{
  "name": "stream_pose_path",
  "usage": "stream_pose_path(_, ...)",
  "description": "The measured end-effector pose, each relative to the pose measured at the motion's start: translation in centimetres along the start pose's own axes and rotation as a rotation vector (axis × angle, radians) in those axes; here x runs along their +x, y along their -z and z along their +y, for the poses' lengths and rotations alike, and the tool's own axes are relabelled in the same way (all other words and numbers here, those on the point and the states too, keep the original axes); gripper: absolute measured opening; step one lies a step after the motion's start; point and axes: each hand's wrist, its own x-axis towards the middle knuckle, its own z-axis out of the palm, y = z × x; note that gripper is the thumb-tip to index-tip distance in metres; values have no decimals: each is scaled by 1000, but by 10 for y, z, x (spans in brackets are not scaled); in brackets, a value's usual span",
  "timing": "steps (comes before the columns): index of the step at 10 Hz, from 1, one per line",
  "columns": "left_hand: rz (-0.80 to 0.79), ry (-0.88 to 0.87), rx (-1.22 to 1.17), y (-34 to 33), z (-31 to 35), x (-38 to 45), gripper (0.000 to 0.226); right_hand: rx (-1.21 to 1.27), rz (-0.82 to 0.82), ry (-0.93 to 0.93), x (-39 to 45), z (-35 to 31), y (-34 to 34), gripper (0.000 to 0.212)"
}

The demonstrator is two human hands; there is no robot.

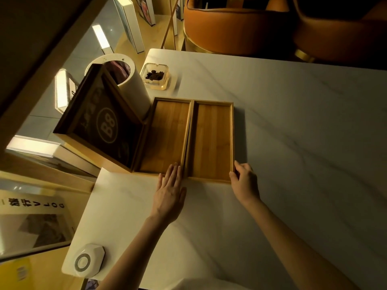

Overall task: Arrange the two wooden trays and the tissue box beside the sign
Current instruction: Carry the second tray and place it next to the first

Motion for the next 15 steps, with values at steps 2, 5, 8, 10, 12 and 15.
stream_pose_path(2, -10, 6, 25, 1, 1, -1, 57, 5, -3, 5, -3, -1, -2, 42)
stream_pose_path(5, -16, 2, 47, 2, 2, 0, 64, -5, -8, 12, -4, -1, -4, 42)
stream_pose_path(8, 15, -36, 58, -6, -4, 1, 63, -20, -30, 22, -3, -1, -3, 43)
stream_pose_path(10, -5, -46, 77, -5, -6, 1, 64, -33, -44, 33, -2, 0, -3, 43)
stream_pose_path(12, -1, -75, 64, 0, -5, 1, 61, -95, -53, 59, -2, 1, -2, 43)
stream_pose_path(15, -51, 12, 33, 25, 14, 6, 51, -518, -217, 220, 1, -8, 23, 29)
